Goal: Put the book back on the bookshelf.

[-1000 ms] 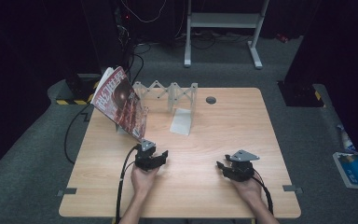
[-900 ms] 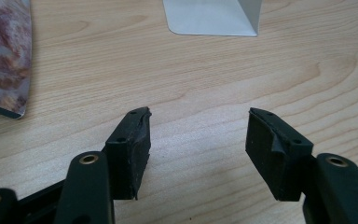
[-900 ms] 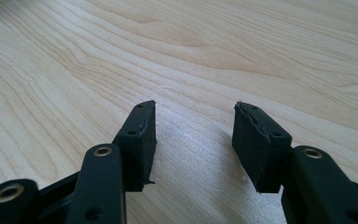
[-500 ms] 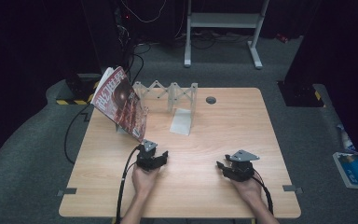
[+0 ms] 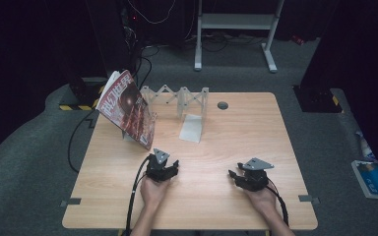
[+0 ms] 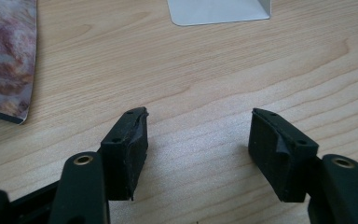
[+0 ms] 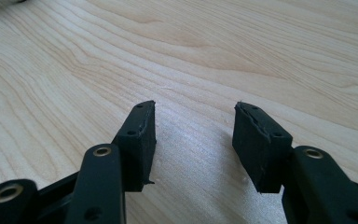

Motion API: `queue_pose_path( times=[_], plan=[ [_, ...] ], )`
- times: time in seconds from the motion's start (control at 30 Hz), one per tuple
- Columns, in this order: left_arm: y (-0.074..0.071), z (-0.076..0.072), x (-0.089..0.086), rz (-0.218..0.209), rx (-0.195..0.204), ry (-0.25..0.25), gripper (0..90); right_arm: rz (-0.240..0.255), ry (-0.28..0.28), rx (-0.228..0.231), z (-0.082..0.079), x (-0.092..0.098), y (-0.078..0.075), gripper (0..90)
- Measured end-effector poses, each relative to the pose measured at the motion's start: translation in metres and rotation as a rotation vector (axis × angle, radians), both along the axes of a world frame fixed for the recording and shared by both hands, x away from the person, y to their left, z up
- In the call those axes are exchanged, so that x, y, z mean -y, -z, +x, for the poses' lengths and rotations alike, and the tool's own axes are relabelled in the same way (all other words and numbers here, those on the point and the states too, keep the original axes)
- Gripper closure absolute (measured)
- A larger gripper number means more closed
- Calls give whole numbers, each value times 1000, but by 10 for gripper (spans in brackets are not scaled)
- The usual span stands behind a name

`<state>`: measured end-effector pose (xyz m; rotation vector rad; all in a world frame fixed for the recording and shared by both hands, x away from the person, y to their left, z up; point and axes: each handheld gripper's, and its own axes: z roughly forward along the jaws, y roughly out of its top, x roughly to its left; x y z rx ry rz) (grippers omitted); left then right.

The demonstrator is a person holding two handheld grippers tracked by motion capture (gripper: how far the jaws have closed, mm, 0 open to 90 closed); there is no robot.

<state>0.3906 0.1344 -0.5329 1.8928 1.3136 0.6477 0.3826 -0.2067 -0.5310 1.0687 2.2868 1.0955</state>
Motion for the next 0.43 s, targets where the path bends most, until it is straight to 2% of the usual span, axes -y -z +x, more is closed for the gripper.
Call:
queue_pose_path(
  times=[0.43],
  plan=[
    [0, -1, 0, 2, 3, 3, 375, 0, -2, 1, 0, 0, 0, 490]
  ],
)
